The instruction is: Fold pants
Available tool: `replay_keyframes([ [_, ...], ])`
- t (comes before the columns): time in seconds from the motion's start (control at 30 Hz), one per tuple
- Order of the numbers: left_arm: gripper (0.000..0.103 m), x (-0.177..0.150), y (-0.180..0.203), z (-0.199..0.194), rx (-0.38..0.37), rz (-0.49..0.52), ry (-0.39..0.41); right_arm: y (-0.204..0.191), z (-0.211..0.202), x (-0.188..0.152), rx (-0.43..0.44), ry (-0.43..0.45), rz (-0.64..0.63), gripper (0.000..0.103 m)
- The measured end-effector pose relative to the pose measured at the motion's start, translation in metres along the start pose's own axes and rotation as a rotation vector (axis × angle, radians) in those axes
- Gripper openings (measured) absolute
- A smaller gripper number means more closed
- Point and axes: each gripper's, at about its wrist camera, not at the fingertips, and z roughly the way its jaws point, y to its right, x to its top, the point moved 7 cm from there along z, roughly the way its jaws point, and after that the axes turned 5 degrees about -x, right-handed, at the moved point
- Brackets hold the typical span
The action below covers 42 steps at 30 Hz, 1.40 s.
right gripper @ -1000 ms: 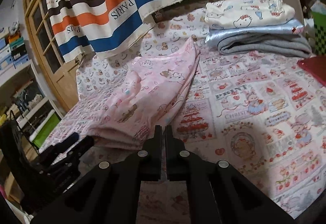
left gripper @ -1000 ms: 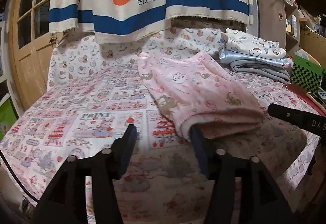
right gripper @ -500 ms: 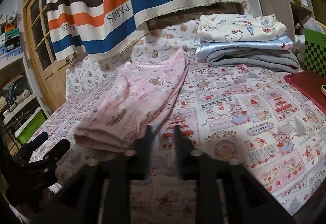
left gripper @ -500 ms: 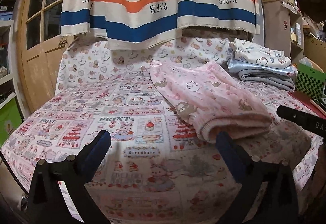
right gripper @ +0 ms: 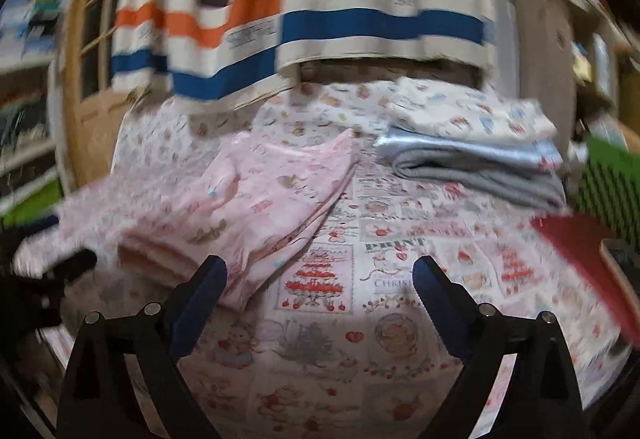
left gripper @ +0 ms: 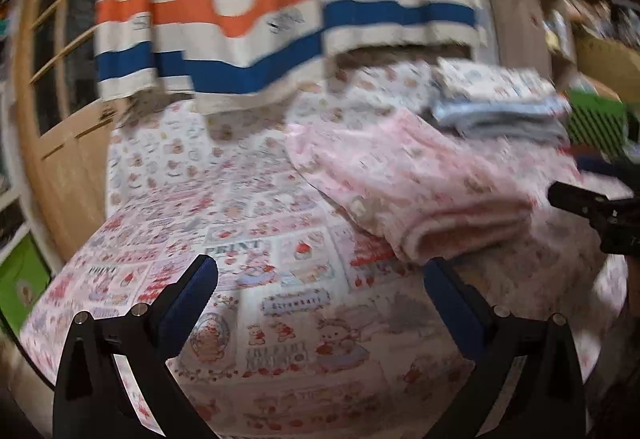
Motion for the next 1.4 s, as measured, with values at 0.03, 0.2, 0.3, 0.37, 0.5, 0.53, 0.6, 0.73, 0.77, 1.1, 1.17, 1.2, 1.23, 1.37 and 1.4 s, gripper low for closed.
replay_keyframes([
  [0.03, 0.099, 0.0, 0.002, 0.002, -0.018, 0.038, -0.025, -0.003, 0.001, -0.001, 0.004, -0.007, -0.046, 0.095],
  [0.2, 0.047, 0.004, 0.004, 0.017, -0.047, 0.139, -0.127, -0.02, 0.005, -0.011, 0.035, -0.06, -0.287, 0.09],
  [0.3, 0.042, 0.006, 0.008, 0.029, -0.12, 0.148, -0.181, -0.023, 0.012, -0.017, 0.057, -0.131, -0.372, 0.074],
  [0.37, 0.042, 0.007, 0.011, 0.034, -0.091, 0.208, -0.181, -0.021, 0.015, -0.017, 0.024, -0.14, -0.426, 0.073],
  [0.5, 0.043, 0.006, 0.017, 0.044, -0.082, 0.261, -0.203, -0.023, 0.022, -0.015, 0.016, -0.156, -0.498, 0.072],
  [0.53, 0.043, 0.007, 0.019, 0.045, -0.097, 0.254, -0.195, -0.024, 0.024, -0.014, 0.013, -0.153, -0.515, 0.072],
  [0.6, 0.043, 0.009, 0.019, 0.045, -0.103, 0.25, -0.19, -0.03, 0.027, -0.011, 0.019, -0.144, -0.549, 0.072],
  [0.73, 0.042, 0.013, 0.017, 0.049, -0.132, 0.226, -0.184, -0.041, 0.033, -0.006, 0.053, -0.123, -0.603, 0.07],
  [0.77, 0.043, 0.014, 0.016, 0.05, -0.141, 0.222, -0.184, -0.044, 0.034, -0.005, 0.06, -0.112, -0.625, 0.069],
  [1.1, 0.046, 0.018, 0.008, 0.041, -0.172, 0.209, -0.167, -0.04, 0.031, 0.006, 0.138, -0.128, -0.571, 0.059],
  [1.17, 0.046, 0.028, 0.0, 0.038, -0.189, 0.162, -0.157, -0.029, 0.033, 0.015, 0.17, -0.153, -0.476, 0.059],
  [1.2, 0.046, 0.034, -0.004, 0.037, -0.201, 0.14, -0.148, -0.018, 0.036, 0.024, 0.185, -0.167, -0.397, 0.059],
  [1.23, 0.046, 0.04, -0.009, 0.034, -0.207, 0.12, -0.135, -0.009, 0.038, 0.03, 0.191, -0.172, -0.343, 0.059],
  [1.37, 0.049, 0.068, -0.024, 0.037, -0.186, 0.1, -0.09, 0.021, 0.049, 0.063, 0.162, -0.124, -0.21, 0.059],
  [1.4, 0.049, 0.078, -0.027, 0.042, -0.187, 0.09, -0.083, 0.025, 0.054, 0.073, 0.164, -0.113, -0.186, 0.059],
])
